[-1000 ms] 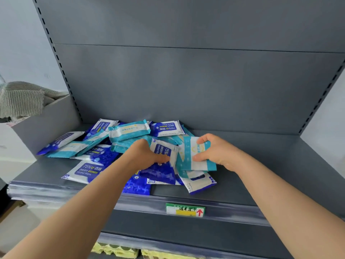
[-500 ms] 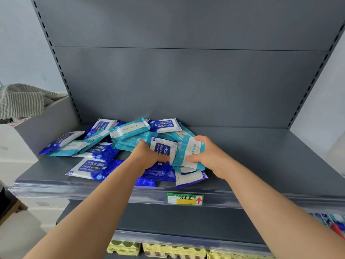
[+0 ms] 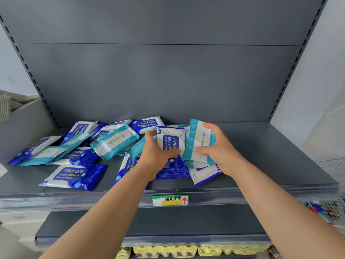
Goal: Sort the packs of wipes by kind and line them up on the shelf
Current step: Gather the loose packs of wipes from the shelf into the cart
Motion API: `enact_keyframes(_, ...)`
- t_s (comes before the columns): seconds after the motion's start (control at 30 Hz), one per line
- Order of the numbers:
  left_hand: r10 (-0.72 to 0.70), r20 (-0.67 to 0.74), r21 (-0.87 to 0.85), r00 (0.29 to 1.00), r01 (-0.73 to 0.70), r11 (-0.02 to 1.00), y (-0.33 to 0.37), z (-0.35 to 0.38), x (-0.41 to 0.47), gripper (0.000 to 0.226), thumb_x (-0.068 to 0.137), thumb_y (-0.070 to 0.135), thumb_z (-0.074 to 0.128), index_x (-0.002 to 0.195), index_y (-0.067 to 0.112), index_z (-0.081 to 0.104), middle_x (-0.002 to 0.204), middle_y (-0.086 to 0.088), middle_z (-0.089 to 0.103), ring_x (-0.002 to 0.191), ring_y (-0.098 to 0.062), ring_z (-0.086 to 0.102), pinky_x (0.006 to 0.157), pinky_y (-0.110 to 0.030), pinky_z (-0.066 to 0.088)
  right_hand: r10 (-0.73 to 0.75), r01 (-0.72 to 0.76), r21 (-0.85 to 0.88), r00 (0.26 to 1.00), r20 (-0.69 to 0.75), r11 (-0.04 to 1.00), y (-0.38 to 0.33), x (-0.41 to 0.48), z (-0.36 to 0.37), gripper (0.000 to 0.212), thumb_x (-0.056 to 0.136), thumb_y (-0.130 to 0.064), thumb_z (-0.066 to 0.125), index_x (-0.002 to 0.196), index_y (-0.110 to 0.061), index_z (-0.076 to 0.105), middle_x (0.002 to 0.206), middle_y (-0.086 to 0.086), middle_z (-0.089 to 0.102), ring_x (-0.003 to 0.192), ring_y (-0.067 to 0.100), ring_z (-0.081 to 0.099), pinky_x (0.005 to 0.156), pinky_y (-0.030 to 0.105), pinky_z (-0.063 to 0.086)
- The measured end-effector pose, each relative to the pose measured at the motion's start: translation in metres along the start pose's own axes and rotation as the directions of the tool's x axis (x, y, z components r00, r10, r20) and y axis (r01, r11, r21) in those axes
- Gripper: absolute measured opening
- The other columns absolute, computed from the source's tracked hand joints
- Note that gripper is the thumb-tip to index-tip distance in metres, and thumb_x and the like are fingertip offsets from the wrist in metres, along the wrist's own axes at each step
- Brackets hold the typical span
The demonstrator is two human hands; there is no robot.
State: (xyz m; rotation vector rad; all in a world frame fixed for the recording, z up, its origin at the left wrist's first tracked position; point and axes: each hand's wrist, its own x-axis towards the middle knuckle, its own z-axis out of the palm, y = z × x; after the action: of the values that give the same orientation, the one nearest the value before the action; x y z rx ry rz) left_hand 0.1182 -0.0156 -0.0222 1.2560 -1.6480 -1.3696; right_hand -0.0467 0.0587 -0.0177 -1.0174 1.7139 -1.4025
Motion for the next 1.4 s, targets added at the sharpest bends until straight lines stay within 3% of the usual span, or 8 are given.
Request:
enact_keyframes(0.17,-0.032,0.051,0.041,0.998,0.030,0.999,0.006,0.025,0.008,0.054,0.077,0.023,0.080,0.119,0.023,0.046,0.119,0.003,0.060,0.097,-0.011,0.058,0.080,-0.032,0.055,-0.031,0.032,0.007,0.997,-0.077,0.999,0.001,-0.003,-0.022,0.071,0.080,0.007,0.069,0.130,-0.035,0.041,0.121,-0.004,0.052,0.109,0.013,0.055,0.076,0.035,0.059)
enact_keyframes(0.57,0.136,-0.048,0.226,0.990,-0.122,0.967,0.038,0.044,0.019,0.032,0.072,0.021,0.084,0.092,0.018,0.059,0.077,0.011,0.063,0.062,-0.002,0.056,0.044,-0.011,0.040,0.002,0.002,0.070,0.999,-0.050,0.998,-0.001,0.017,-0.049,0.072,0.080,0.005,0.068,0.130,-0.035,0.037,0.099,-0.017,0.051,0.087,0.001,0.055,0.056,0.015,0.051)
enact_keyframes(0.7,0.090,-0.159,0.298,0.983,-0.039,0.954,0.035,0.023,0.039,0.038,0.070,0.025,0.084,0.101,0.019,0.061,0.081,0.012,0.061,0.067,0.000,0.053,0.055,-0.018,0.038,-0.020,0.019,0.028,0.999,0.034,0.999,-0.007,0.041,-0.031,0.071,0.083,0.003,0.066,0.134,-0.034,0.033,0.096,-0.021,0.047,0.086,-0.001,0.052,0.060,0.016,0.050)
enact_keyframes(0.83,-0.053,-0.229,0.514,0.972,0.167,0.841,0.010,0.013,0.060,0.046,0.063,0.045,0.085,0.075,0.010,0.057,0.073,-0.005,0.058,0.064,-0.019,0.050,0.053,-0.028,0.036,0.001,0.006,-0.064,0.993,0.119,0.998,0.003,0.057,-0.015,0.072,0.085,0.004,0.061,0.140,-0.030,0.030,0.104,-0.009,0.050,0.084,0.004,0.051,0.056,0.015,0.047)
enact_keyframes(0.93,-0.108,-0.222,0.660,0.969,0.231,0.715,0.004,0.010,0.065,0.068,0.056,0.074,0.072,0.087,0.018,0.050,0.097,-0.003,0.058,0.100,-0.027,0.051,0.083,-0.035,0.045,0.028,-0.012,-0.109,0.989,0.146,0.994,0.008,0.067,-0.012,0.073,0.086,0.001,0.061,0.143,-0.030,0.027,0.114,-0.004,0.050,0.096,0.010,0.053,0.060,0.017,0.048)
enact_keyframes(1.0,-0.137,-0.192,0.685,0.972,0.232,0.690,0.006,0.007,0.064,0.070,0.058,0.076,0.069,0.089,0.016,0.050,0.089,0.001,0.058,0.099,-0.026,0.053,0.091,-0.039,0.047,0.040,-0.019,-0.126,0.986,0.162,0.992,0.011,0.069,-0.013,0.076,0.085,-0.003,0.064,0.143,-0.033,0.026,0.121,-0.002,0.050,0.105,0.015,0.054,0.070,0.024,0.053)
enact_keyframes(1.13,-0.176,-0.015,0.582,0.984,0.152,0.799,0.010,0.005,0.066,0.061,0.072,0.062,0.071,0.101,0.011,0.057,0.086,-0.003,0.062,0.080,-0.017,0.059,0.069,-0.030,0.048,0.029,-0.011,-0.123,0.989,0.142,0.992,0.012,0.065,-0.016,0.075,0.085,-0.005,0.067,0.142,-0.037,0.030,0.124,-0.004,0.051,0.106,0.013,0.056,0.075,0.027,0.055)
enact_keyframes(1.4,-0.078,0.280,0.080,0.957,0.057,0.995,0.017,0.034,0.063,0.026,0.082,0.030,0.075,0.103,0.021,0.062,0.098,-0.002,0.072,0.090,-0.020,0.070,0.083,-0.039,0.057,0.064,-0.053,0.190,0.997,-0.052,0.980,0.014,0.036,-0.034,0.076,0.081,0.005,0.068,0.137,-0.038,0.040,0.109,-0.010,0.058,0.099,0.013,0.064,0.070,0.031,0.060)
